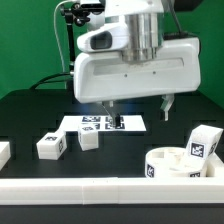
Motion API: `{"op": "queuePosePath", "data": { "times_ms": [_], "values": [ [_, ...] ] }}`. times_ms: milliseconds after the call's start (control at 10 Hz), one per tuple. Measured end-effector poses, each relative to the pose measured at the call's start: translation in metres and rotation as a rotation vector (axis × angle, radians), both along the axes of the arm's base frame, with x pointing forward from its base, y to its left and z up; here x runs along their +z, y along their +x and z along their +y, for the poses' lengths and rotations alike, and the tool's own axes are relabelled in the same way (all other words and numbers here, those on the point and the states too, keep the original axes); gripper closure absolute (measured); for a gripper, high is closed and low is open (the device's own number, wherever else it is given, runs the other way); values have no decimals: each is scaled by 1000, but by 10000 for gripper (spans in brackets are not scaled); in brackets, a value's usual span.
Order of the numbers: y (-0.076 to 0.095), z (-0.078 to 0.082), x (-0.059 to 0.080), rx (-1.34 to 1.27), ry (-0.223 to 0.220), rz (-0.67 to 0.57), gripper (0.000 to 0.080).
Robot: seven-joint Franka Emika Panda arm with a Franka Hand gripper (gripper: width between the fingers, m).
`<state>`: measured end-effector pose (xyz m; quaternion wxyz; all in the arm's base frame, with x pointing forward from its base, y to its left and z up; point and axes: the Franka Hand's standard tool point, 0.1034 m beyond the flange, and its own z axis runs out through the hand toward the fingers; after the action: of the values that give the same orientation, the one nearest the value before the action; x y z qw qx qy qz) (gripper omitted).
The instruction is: Assemble stool
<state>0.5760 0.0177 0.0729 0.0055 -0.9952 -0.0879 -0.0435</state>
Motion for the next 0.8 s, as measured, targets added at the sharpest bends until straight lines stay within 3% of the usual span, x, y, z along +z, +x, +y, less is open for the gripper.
{"op": "queuePosePath", "data": {
  "times_ms": [200,700,800],
  "values": [
    [-11,-16,-11,37,-34,-34,150],
    [-11,-14,-10,36,-32,-29,150],
    [-17,-22,-14,25,-36,-26,150]
  ]
}}
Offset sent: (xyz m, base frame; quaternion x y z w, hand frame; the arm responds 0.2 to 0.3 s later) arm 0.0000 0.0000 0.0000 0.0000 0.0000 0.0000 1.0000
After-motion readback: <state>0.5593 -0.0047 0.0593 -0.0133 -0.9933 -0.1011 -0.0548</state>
